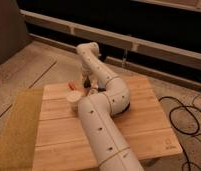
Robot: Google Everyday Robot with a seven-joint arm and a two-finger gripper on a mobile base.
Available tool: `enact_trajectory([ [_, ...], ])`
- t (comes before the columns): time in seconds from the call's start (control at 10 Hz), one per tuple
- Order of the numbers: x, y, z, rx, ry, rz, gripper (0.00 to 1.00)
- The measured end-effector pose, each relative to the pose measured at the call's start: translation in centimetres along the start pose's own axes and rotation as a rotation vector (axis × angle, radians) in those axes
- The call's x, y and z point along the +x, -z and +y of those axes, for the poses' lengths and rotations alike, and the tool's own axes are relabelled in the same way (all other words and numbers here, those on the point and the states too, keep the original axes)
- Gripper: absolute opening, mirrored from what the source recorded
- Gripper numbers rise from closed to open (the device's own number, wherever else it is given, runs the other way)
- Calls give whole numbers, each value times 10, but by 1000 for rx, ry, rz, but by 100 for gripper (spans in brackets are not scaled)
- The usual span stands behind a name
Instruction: Place the eraser on the white sponge
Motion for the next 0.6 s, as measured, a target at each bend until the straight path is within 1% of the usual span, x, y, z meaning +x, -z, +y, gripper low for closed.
enact_trajectory([
  [0.3,4,29,-38,83,-83,-8,0],
  [0.4,4,41,-51,95,-118,-23,0],
  [0.6,5,57,-71,100,-179,-51,0],
])
